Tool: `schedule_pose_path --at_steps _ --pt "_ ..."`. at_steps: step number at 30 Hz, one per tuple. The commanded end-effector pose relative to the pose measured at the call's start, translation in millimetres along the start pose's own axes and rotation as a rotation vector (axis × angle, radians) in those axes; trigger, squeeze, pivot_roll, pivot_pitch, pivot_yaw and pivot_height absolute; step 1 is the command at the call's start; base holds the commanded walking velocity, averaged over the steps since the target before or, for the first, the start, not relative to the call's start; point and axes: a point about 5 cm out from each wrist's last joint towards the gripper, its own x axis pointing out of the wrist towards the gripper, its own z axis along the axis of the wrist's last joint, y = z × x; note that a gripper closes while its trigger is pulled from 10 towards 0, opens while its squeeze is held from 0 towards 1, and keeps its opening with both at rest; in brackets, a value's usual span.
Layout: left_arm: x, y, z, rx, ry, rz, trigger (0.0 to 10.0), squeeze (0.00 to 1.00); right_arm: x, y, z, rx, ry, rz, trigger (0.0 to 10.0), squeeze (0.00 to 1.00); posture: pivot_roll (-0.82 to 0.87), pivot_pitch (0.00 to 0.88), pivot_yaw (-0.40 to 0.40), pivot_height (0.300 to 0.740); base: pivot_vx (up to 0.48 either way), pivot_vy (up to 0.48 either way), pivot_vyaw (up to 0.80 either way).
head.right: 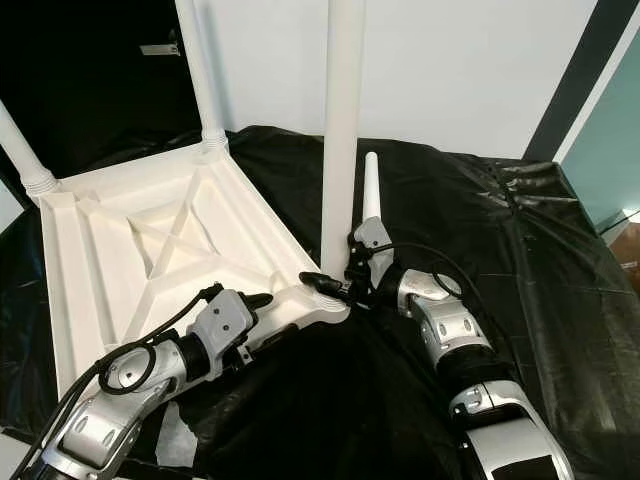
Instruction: Building children table
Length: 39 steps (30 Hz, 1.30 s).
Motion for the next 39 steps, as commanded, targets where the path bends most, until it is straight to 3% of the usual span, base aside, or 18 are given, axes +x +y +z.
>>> schedule_pose_path --at_steps 1,3,4,8,10,16,25,31,39 --pt "-0.3 -2.4 0.0 -0.003 0.000 -0.050 10.0 0.00 0.7 0.2 -5.4 -0.010 0.039 -0.049 5.0 0.00 0.05 0.000 -0.044 0.740 0.000 0.000 0.00" --pt "-0.6 -1.7 -0.1 -0.004 0.001 -0.050 10.0 0.00 0.8 0.5 -7.0 -0.022 0.055 -0.085 5.0 0.00 0.05 0.000 -0.044 0.740 0.000 0.000 0.00" --pt "-1.2 -0.9 -0.1 -0.004 0.001 -0.050 10.0 0.00 1.0 1.5 -8.7 -0.017 0.060 -0.117 10.0 0.00 0.05 0.000 -0.042 0.740 0.000 0.000 0.00" --pt "-2.9 1.3 0.1 -0.003 0.002 -0.049 10.0 0.00 3.0 10.9 -10.6 0.038 0.044 -0.231 10.0 0.00 0.04 0.000 -0.033 0.740 0.000 0.000 0.00" --pt "-2.9 1.3 0.1 -0.003 0.002 -0.049 10.0 0.00 3.0 10.9 -10.6 0.038 0.044 -0.231 10.0 0.00 0.04 0.000 -0.033 0.740 0.000 0.000 0.00" --pt "-2.0 -2.0 1.8 -0.006 -0.004 -0.071 10.0 0.00 9.5 26.3 -10.7 0.128 0.024 -0.464 10.0 0.00 0.02 0.000 -0.027 0.740 0.000 0.000 0.00" --pt "2.3 -3.3 3.7 -0.006 -0.014 -0.084 10.0 0.00 16.2 40.6 -6.7 0.201 -0.015 -0.678 10.0 0.00 0.02 0.000 -0.033 0.740 0.000 0.000 0.00" --pt "5.4 -4.1 5.4 -0.010 -0.020 -0.088 10.0 0.00 21.8 52.7 3.0 0.228 -0.056 -0.686 10.0 0.00 0.02 0.000 -0.034 0.740 0.000 0.000 0.00" --pt "6.5 -4.2 5.9 -0.004 -0.019 -0.083 10.0 0.00 18.1 54.5 8.6 0.233 -0.091 -0.670 10.0 0.02 0.02 0.000 -0.045 0.740 0.000 0.000 0.00"
